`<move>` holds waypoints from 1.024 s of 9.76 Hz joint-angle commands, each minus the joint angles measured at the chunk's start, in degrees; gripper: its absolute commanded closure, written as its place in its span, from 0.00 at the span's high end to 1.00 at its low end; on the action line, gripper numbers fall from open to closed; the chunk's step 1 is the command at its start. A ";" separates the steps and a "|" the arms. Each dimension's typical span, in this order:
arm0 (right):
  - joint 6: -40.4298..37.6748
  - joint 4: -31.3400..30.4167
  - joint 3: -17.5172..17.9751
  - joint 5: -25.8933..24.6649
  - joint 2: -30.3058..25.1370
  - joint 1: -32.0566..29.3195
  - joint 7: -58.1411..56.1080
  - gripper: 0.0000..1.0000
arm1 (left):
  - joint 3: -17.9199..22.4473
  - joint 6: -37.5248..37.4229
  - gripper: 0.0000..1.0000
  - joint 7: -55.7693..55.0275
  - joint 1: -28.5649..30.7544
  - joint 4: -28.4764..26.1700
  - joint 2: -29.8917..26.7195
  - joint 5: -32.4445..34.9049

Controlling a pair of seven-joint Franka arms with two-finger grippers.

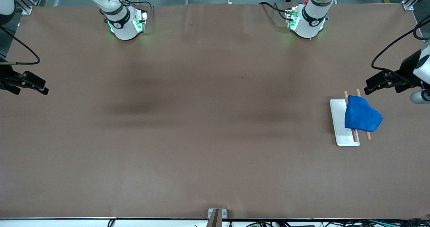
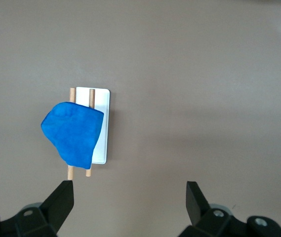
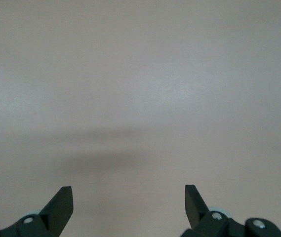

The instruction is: Right arm passes towel to left arm to hang

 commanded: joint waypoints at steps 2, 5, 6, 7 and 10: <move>-2.13 1.68 0.15 -1.04 0.52 0.08 -0.08 1.00 | 17.27 -2.07 1.00 1.61 -15.03 -2.78 -7.06 -0.61; -2.13 1.59 0.15 -1.04 0.52 0.08 0.27 1.00 | 32.26 -2.08 1.00 1.87 -28.25 -12.50 -14.35 -6.32; -2.13 1.50 0.15 -1.04 0.52 0.08 0.27 1.00 | 34.13 -1.99 1.00 2.57 -29.77 -16.19 -16.98 -6.77; -2.22 1.41 0.15 -1.04 0.52 0.08 0.27 1.00 | 34.50 -1.56 1.00 3.10 -29.79 -19.28 -19.27 -7.55; -2.22 1.06 0.15 -1.04 0.43 0.00 0.36 1.00 | 35.56 -2.08 1.00 5.73 -29.70 -18.88 -19.92 -7.56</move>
